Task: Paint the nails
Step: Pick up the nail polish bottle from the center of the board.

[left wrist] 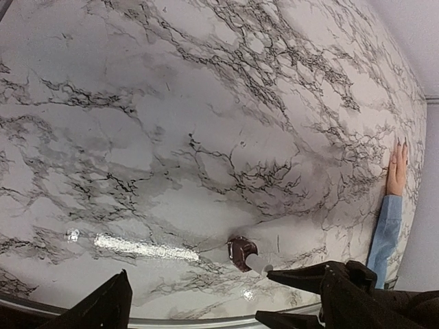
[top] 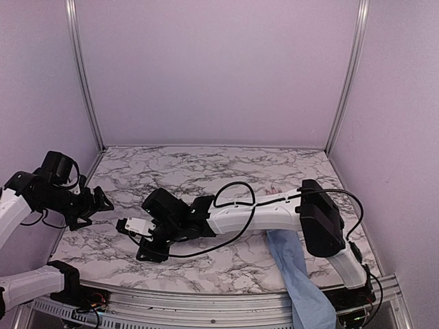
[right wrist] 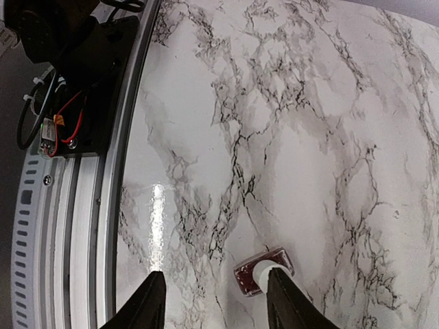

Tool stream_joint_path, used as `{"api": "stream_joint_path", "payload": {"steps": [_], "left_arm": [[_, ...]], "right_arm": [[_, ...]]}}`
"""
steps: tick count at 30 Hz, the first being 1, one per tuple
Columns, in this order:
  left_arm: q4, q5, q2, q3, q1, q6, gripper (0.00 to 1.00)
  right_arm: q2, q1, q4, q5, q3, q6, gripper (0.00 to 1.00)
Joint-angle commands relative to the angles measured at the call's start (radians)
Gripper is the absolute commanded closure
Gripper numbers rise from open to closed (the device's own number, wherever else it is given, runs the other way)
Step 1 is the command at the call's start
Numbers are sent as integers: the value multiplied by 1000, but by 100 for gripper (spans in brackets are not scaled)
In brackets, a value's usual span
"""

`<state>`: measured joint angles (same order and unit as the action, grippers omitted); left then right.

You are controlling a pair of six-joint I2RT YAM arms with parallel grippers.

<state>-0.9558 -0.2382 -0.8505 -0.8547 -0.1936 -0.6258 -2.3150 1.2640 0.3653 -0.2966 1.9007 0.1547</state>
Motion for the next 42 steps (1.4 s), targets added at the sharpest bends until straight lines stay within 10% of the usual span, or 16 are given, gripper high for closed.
{"api": "stream_joint_path", "payload": {"steps": [1, 29, 42], "left_arm": [[-18, -21, 14, 10, 5, -11, 1], [3, -29, -27, 18, 5, 40, 1], [50, -53, -16, 13, 5, 47, 1]], "right_arm": [[-20, 2, -6, 30, 57, 4, 52], [-108, 1, 31, 129, 141, -3, 66], [-73, -19, 48, 113, 146, -15, 100]]}}
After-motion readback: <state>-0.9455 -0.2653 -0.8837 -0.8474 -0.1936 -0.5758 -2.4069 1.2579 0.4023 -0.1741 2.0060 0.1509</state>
